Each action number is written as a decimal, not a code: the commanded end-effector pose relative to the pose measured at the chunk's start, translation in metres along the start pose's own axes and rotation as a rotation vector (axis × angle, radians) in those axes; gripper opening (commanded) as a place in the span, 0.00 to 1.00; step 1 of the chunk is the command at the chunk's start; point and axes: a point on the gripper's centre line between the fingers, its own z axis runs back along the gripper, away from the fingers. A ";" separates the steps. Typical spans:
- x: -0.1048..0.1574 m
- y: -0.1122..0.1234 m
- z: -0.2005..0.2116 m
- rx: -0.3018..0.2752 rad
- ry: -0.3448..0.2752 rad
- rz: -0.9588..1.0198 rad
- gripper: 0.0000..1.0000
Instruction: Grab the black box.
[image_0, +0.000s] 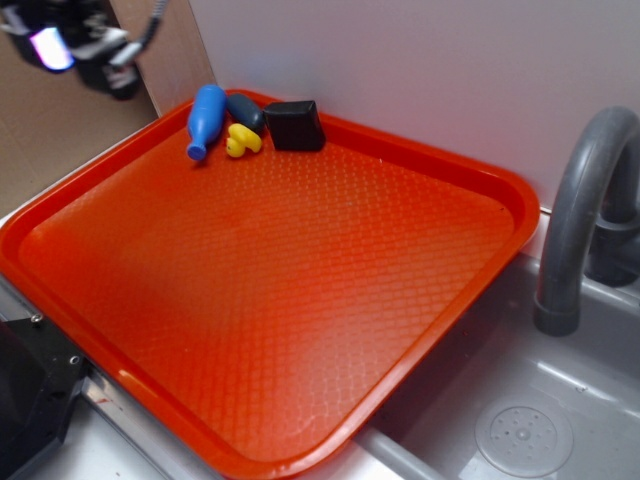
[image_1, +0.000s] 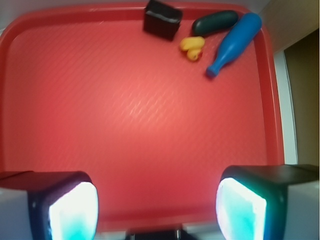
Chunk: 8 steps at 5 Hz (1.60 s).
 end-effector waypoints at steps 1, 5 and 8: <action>0.062 0.018 -0.027 0.010 -0.056 0.132 1.00; 0.039 0.014 -0.014 0.026 -0.090 -0.061 1.00; 0.117 0.011 -0.060 -0.035 -0.114 -0.514 1.00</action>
